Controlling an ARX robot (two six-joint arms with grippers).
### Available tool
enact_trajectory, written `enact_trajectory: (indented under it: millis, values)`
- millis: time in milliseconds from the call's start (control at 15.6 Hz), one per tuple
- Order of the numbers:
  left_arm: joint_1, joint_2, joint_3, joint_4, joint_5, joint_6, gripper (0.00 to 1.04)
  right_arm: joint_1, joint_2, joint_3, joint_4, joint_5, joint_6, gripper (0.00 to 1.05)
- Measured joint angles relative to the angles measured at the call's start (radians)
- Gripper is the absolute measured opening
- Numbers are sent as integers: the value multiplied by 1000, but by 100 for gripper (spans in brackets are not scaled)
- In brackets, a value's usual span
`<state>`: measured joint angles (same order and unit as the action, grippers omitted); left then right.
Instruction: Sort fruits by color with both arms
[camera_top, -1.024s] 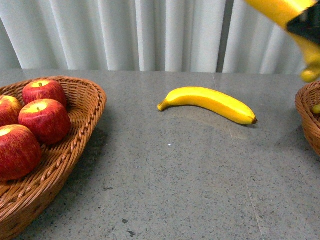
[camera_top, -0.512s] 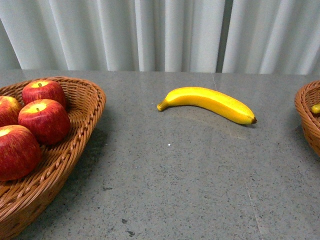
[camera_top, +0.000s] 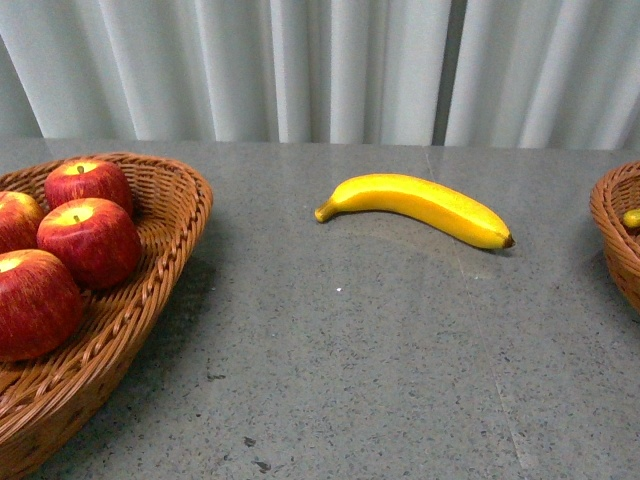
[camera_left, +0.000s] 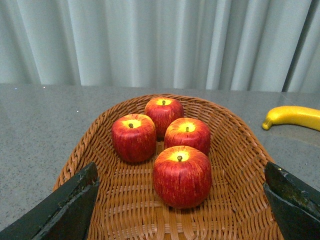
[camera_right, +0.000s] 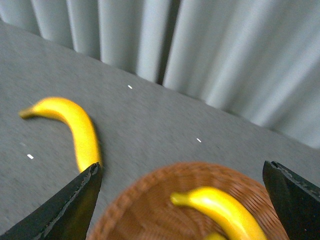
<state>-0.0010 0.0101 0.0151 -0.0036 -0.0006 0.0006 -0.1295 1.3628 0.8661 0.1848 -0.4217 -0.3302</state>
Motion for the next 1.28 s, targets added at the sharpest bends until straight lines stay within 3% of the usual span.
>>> enact_trajectory:
  millis: [192, 576, 768, 1024, 1152, 1280]
  values:
    - [0, 0, 0, 0, 0, 0, 98, 230, 189, 111, 29, 57, 138, 98]
    - [0, 0, 0, 0, 0, 0, 98, 334, 314, 197, 24, 93, 169, 98]
    - [0, 0, 0, 0, 0, 0, 98, 433, 458, 327, 9, 123, 180, 98]
    - [0, 0, 0, 0, 0, 0, 98, 454, 602, 438, -24, 153, 152, 98]
    - [0, 0, 0, 0, 0, 0, 98, 367, 698, 571, -179, 264, 89, 98]
    - [0, 0, 0, 0, 0, 0, 98, 388, 740, 620, -269, 211, 62, 98]
